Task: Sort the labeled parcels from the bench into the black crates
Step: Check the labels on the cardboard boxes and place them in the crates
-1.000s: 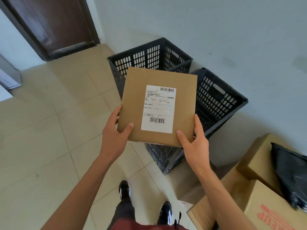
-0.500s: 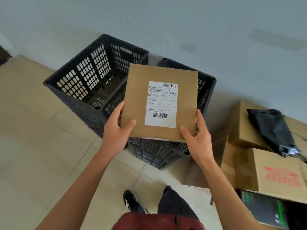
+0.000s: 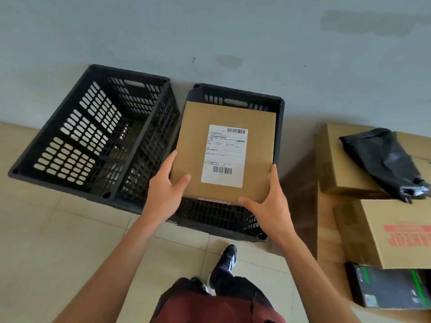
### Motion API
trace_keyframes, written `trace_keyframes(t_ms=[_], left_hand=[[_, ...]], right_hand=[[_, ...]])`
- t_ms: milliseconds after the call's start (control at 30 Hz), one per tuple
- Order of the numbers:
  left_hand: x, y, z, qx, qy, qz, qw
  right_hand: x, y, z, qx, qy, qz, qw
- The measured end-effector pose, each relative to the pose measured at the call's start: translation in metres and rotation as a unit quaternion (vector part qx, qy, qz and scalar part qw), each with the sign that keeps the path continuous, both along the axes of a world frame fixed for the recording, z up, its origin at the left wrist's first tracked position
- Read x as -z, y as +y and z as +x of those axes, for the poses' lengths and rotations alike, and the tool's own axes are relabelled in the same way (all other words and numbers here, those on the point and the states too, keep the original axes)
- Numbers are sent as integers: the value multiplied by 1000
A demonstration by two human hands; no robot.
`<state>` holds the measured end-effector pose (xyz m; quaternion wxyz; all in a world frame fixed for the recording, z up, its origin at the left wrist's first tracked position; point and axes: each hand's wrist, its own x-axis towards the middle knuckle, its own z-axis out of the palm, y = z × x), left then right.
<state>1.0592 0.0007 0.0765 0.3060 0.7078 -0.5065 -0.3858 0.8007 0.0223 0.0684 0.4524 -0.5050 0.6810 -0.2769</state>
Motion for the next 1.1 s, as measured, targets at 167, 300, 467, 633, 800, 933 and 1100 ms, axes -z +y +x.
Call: trace_keyframes(t_ms=[167,300,467,633,800,933,1100], left_hand=[[16,-20,-5,14,-19,25,999],[35,-39,-8,42,-38,55,997],[65,-66,-6,83,-47,99,991],[102,-98,-2,99,-59,156,981],[139,-123,-8,110,-79,182,974],[160,-137,-21,86,-75,186,976],[185,-154,-26,56,-82,162,982]], right_hand=[[18,-12,6,5,10,-6,1000],[33,-26,9,-9,24,22,999],[59,-46,19,3,62,82,995],[88,-70,32,11,84,139,987],[122,-94,36,21,56,202,977],[149,-112,37,40,59,209,975],[177,-135,42,47,83,200,975]])
